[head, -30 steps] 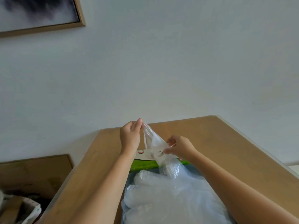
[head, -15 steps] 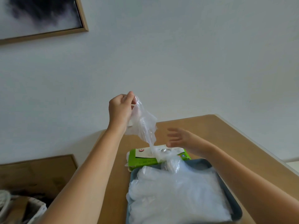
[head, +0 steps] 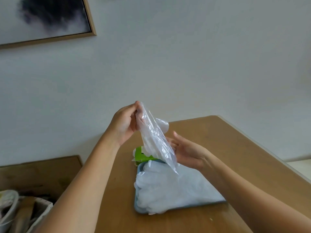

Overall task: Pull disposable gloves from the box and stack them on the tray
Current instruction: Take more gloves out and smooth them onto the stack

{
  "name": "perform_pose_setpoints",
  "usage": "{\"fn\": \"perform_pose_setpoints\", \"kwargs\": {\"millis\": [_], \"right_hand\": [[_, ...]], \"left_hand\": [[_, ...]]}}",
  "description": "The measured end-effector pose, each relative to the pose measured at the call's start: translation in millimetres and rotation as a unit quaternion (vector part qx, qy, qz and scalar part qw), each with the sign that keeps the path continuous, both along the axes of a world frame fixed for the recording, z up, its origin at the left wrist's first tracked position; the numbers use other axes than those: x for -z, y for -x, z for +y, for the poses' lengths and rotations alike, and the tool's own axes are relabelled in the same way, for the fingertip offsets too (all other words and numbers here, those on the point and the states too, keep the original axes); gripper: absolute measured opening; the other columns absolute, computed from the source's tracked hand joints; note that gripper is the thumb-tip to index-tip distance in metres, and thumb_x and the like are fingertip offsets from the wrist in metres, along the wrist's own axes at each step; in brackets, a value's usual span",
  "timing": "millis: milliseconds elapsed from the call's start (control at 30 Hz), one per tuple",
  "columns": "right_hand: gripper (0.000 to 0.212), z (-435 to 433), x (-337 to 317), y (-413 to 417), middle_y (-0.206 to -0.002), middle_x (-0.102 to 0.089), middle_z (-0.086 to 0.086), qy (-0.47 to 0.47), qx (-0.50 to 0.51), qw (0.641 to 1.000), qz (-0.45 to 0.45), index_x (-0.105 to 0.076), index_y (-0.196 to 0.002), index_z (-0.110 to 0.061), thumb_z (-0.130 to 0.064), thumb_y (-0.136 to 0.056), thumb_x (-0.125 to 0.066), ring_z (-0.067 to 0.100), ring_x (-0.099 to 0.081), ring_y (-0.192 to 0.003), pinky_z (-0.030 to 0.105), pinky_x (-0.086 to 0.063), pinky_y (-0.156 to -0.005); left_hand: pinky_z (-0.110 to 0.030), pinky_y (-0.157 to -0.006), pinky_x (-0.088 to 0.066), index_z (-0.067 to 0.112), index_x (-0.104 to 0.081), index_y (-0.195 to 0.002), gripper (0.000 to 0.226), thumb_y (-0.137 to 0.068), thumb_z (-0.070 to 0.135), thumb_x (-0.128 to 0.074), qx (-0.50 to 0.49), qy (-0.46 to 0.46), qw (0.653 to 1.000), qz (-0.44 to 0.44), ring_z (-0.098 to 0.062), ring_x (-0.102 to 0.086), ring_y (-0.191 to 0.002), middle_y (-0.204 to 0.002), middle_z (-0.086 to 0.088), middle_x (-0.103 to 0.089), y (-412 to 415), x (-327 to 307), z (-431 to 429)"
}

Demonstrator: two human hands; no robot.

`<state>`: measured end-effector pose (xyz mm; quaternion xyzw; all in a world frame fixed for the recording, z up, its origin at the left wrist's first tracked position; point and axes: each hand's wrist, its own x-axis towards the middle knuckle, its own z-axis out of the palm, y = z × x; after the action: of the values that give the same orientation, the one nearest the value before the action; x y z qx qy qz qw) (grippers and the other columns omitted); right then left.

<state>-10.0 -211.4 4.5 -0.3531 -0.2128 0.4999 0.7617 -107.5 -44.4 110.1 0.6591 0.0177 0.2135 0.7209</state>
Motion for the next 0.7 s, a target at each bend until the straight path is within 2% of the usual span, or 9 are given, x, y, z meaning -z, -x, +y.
{"fn": "perform_pose_setpoints", "kwargs": {"millis": [100,167,200,267,367,433,567,633,700], "right_hand": [[0.041,-24.2,1.8,8.7,-0.095,-0.063,0.010,0.024,0.059,0.997,-0.053,-0.063,-0.102,-0.002,-0.023,-0.071,-0.077,0.016,-0.068,-0.076,0.027,-0.058,-0.072],[0.025,-44.8,4.8,10.4,-0.087,-0.062,0.013,0.066,0.095,0.992,-0.055,-0.060,-0.090,-0.003,-0.020,-0.073,-0.069,0.017,-0.068,-0.071,0.029,-0.059,-0.069],[0.030,-54.3,5.6,12.8,-0.093,-0.065,0.016,0.086,0.088,0.991,-0.048,-0.060,-0.091,-0.002,-0.023,-0.072,-0.070,0.021,-0.071,-0.078,0.033,-0.060,-0.073],[0.069,-66.3,10.2,19.2,-0.116,-0.065,0.022,0.128,0.036,0.990,-0.049,-0.058,-0.108,0.001,-0.038,-0.059,-0.086,0.029,-0.068,-0.101,0.039,-0.056,-0.087],[0.112,-64.9,22.1,39.4,-0.126,-0.062,0.016,0.167,-0.033,0.981,-0.091,-0.048,-0.129,-0.005,-0.053,-0.038,-0.091,0.025,-0.061,-0.116,0.035,-0.051,-0.096],[0.111,-56.1,29.5,57.6,-0.127,-0.061,0.011,0.153,-0.042,0.984,-0.087,-0.051,-0.127,-0.009,-0.054,-0.035,-0.093,0.017,-0.058,-0.118,0.029,-0.049,-0.095],[0.097,-40.5,33.5,81.6,-0.129,-0.061,0.011,0.113,-0.074,0.989,-0.062,-0.057,-0.122,-0.012,-0.052,-0.041,-0.092,0.021,-0.056,-0.121,0.032,-0.044,-0.101],[0.095,-37.0,30.6,89.2,-0.128,-0.062,0.008,0.113,-0.082,0.988,-0.068,-0.058,-0.124,-0.009,-0.054,-0.046,-0.090,0.022,-0.059,-0.119,0.034,-0.041,-0.102],[0.077,-37.5,29.5,88.5,-0.122,-0.066,0.008,0.091,-0.046,0.994,-0.034,-0.067,-0.112,-0.010,-0.044,-0.048,-0.092,0.021,-0.063,-0.112,0.035,-0.045,-0.099]], "left_hand": [[-0.015,-0.040,-0.035,0.013,-0.048,-0.053,0.049,-0.101,0.017,-0.042,-0.038,-0.070,0.992,0.097,-0.011,-0.044,-0.041,-0.047,0.001,-0.044,12.4,13.1,0.0],[-0.015,-0.038,-0.031,0.011,-0.048,-0.060,0.042,-0.102,0.016,-0.044,-0.063,-0.114,0.980,0.152,-0.009,-0.040,-0.039,-0.049,0.000,-0.042,16.7,26.3,0.4],[-0.015,-0.035,-0.029,0.011,-0.048,-0.063,0.039,-0.102,0.016,-0.045,-0.064,-0.119,0.977,0.164,-0.006,-0.039,-0.037,-0.051,-0.001,-0.040,17.8,32.2,-0.5],[-0.013,-0.034,-0.029,0.012,-0.048,-0.068,0.035,-0.102,0.016,-0.044,-0.052,-0.101,0.981,0.157,-0.003,-0.039,-0.035,-0.056,-0.002,-0.040,19.2,39.9,-6.0],[-0.012,-0.047,-0.038,0.014,-0.049,-0.075,0.030,-0.103,0.019,-0.040,-0.021,-0.142,0.982,0.125,-0.008,-0.042,-0.055,-0.066,-0.002,-0.043,19.8,44.1,-17.7],[-0.015,-0.048,-0.037,0.013,-0.053,-0.082,0.026,-0.103,0.022,-0.040,0.002,-0.167,0.979,0.115,-0.011,-0.041,-0.062,-0.073,-0.004,-0.044,19.0,43.1,-24.3],[-0.019,-0.043,-0.027,0.015,-0.055,-0.082,0.028,-0.103,0.025,-0.040,-0.007,-0.156,0.985,0.077,-0.007,-0.043,-0.052,-0.062,0.005,-0.046,16.3,34.3,-31.1],[-0.024,-0.049,-0.029,0.015,-0.057,-0.081,0.029,-0.103,0.025,-0.040,-0.007,-0.144,0.988,0.050,-0.010,-0.045,-0.056,-0.065,-0.003,-0.049,14.2,30.2,-30.6],[-0.026,-0.052,-0.031,0.010,-0.055,-0.081,0.030,-0.103,0.024,-0.041,-0.017,-0.150,0.988,0.039,-0.015,-0.043,-0.060,-0.074,-0.013,-0.044,12.4,30.5,-26.5]]}}
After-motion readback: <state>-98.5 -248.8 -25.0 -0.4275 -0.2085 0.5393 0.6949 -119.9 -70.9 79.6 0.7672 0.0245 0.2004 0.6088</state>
